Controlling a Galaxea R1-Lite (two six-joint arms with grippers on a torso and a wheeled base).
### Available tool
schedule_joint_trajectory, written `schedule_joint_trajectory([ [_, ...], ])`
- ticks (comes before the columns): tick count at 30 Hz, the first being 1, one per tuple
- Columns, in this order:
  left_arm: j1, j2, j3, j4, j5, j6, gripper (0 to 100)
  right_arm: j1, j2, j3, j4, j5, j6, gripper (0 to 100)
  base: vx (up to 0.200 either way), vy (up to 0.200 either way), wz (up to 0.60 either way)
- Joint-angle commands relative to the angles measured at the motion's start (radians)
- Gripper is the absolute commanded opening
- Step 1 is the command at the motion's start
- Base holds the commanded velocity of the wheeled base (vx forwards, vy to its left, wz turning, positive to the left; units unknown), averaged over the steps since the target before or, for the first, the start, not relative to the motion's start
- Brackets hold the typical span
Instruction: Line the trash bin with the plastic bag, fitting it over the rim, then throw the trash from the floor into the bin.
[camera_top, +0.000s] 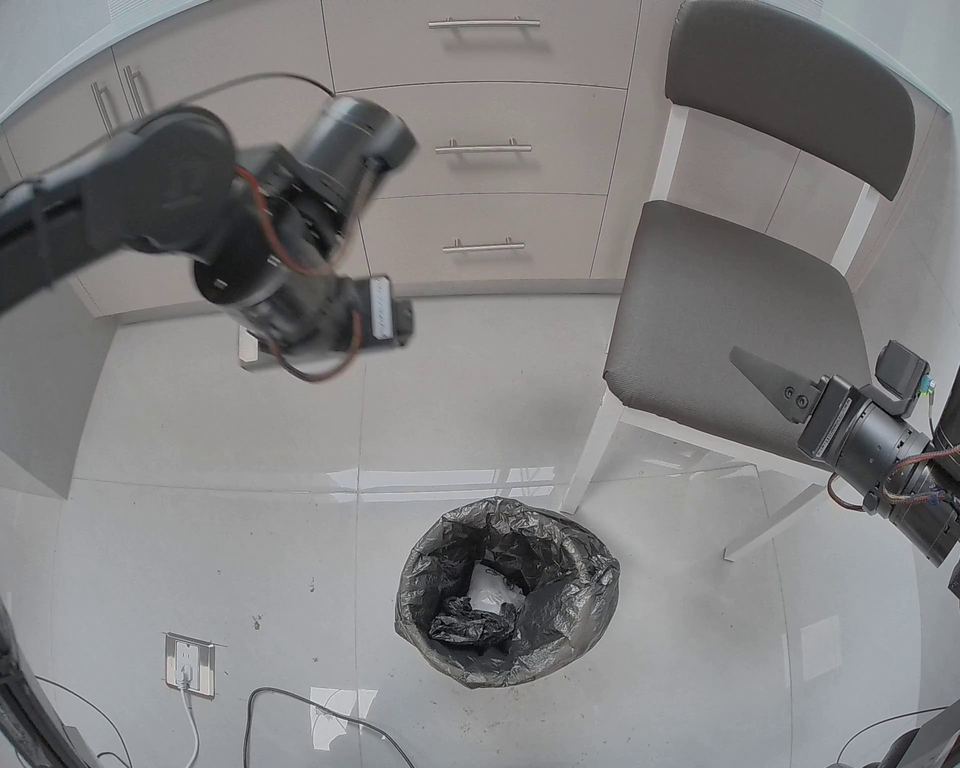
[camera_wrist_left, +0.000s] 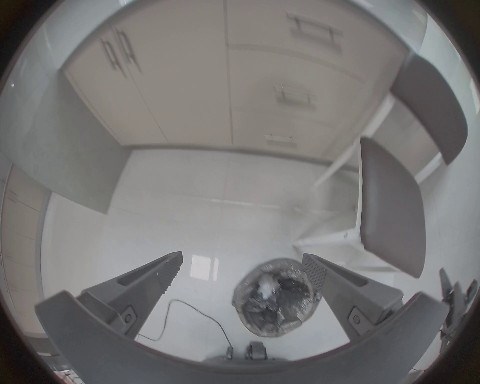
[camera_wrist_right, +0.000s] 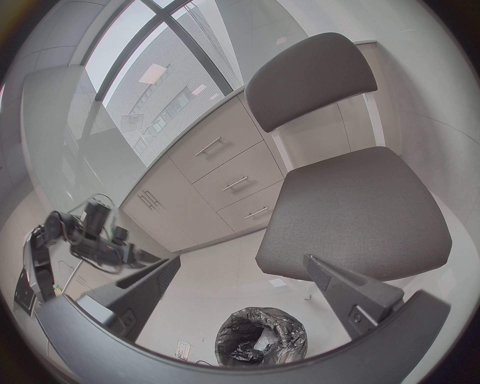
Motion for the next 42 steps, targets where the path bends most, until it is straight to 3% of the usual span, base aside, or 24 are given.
schedule_joint_trajectory([
  [1,0.168,-0.364,0.000,0.038,0.072,0.164,100,0.021,-0.007,0.001,0.002,0.000,-0.009,100,0.000,0.000,0.00],
  [10,0.372,-0.798,0.000,0.155,0.073,0.320,100,0.029,-0.022,0.001,0.013,-0.009,-0.043,100,0.000,0.000,0.00],
  [15,0.376,-1.003,0.000,0.228,0.076,0.359,100,0.029,-0.011,0.006,0.013,-0.008,-0.043,100,0.000,0.000,0.00],
  [16,0.378,-1.131,0.000,0.244,0.076,0.360,100,0.030,-0.002,0.010,0.011,-0.001,-0.043,100,0.000,0.000,0.00],
  [21,0.372,-1.424,0.371,0.238,0.075,0.342,100,0.030,0.010,0.013,0.010,0.000,-0.043,100,0.000,0.000,0.00],
  [22,0.372,-1.424,0.371,0.238,0.075,0.342,100,0.030,0.010,0.013,0.010,0.000,-0.043,100,0.000,0.000,0.00],
  [23,0.370,-1.549,0.574,0.216,0.076,0.329,100,0.030,0.021,0.017,0.008,0.000,-0.043,100,0.000,0.000,0.00],
  [27,0.375,-1.703,0.822,0.133,0.078,0.322,100,0.030,0.036,0.018,0.007,-0.001,-0.043,100,0.000,0.000,0.00],
  [29,0.413,-1.783,0.972,0.081,0.076,0.320,100,0.030,0.052,0.018,0.007,-0.005,-0.043,100,0.000,0.000,0.00],
  [31,0.416,-1.786,0.980,0.078,0.076,0.322,100,0.030,0.052,0.018,0.007,-0.005,-0.043,100,0.000,0.000,0.00],
  [32,0.471,-1.850,1.112,0.012,0.067,0.322,100,0.030,0.065,0.017,0.007,-0.011,-0.043,100,0.000,0.000,0.00],
  [35,0.498,-1.862,1.204,-0.063,0.066,0.276,100,0.035,0.067,0.020,0.005,-0.011,-0.043,100,0.000,0.000,0.00],
  [37,0.502,-1.862,1.241,-0.092,0.064,0.230,100,0.040,0.065,0.023,0.005,-0.011,-0.044,100,0.000,0.000,0.00],
  [42,0.553,-1.856,1.299,-0.104,0.041,0.219,100,0.058,0.076,0.024,0.007,-0.011,-0.043,100,0.000,0.000,0.00],
])
